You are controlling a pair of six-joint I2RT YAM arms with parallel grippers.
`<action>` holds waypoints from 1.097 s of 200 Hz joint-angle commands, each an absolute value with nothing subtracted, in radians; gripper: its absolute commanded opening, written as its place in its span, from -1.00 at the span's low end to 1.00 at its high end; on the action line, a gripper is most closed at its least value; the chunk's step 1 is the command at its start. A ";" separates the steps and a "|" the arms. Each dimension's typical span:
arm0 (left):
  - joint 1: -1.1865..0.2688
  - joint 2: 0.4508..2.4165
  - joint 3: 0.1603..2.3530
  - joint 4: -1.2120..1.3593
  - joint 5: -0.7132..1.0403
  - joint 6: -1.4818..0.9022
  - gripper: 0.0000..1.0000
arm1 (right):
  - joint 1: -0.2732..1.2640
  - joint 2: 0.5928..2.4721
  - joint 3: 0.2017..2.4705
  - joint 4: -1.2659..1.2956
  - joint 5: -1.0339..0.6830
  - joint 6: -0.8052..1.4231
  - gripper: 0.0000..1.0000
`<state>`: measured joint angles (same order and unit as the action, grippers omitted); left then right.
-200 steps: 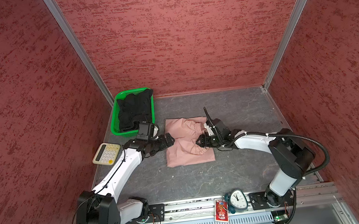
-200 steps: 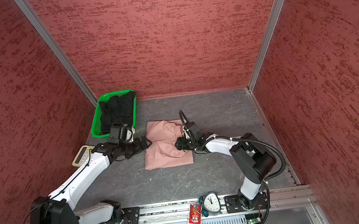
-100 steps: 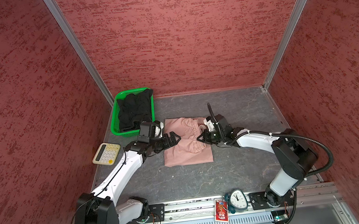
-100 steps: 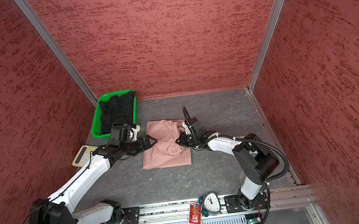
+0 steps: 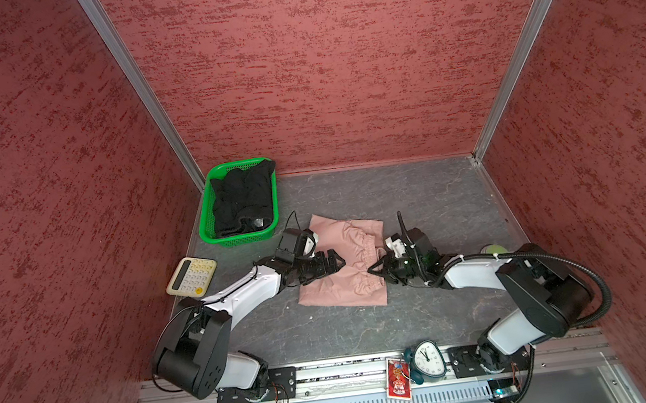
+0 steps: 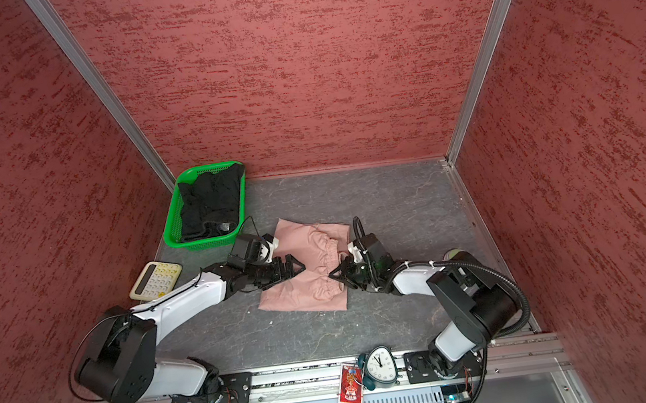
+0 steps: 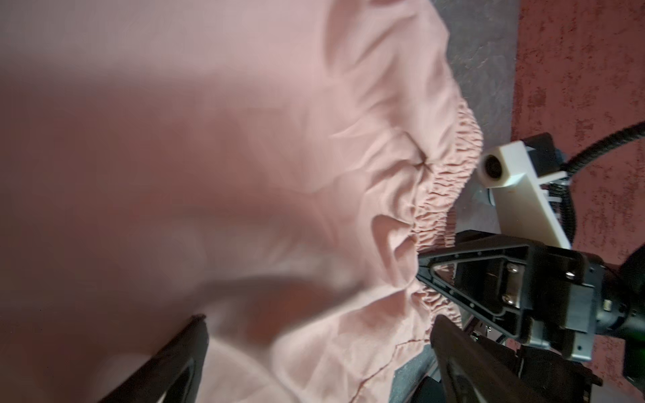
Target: Fold and stack the shorts
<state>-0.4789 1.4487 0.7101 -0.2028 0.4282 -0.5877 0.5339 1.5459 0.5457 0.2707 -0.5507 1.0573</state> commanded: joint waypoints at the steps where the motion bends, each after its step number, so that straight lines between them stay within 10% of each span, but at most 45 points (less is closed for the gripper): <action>1: -0.506 1.484 0.689 -0.128 0.388 -0.585 0.99 | 0.526 1.495 0.604 0.134 -0.460 0.960 0.01; 41: -0.587 1.563 0.725 -0.121 0.359 -0.557 0.99 | 0.526 1.344 0.812 -0.333 -0.159 0.700 0.40; 181: -0.559 1.263 0.784 -0.329 0.201 -0.485 0.99 | 0.516 1.626 0.845 0.128 -0.417 0.674 -0.57; 219: -0.491 1.186 0.741 -0.352 0.221 -0.490 0.99 | 0.439 1.745 0.786 0.205 -0.441 0.704 -0.49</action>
<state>-0.5282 1.2293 0.7715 -0.3244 0.2283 -0.5037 0.4969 1.7054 0.8200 0.1047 -0.3935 0.6807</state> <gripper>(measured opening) 0.994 0.221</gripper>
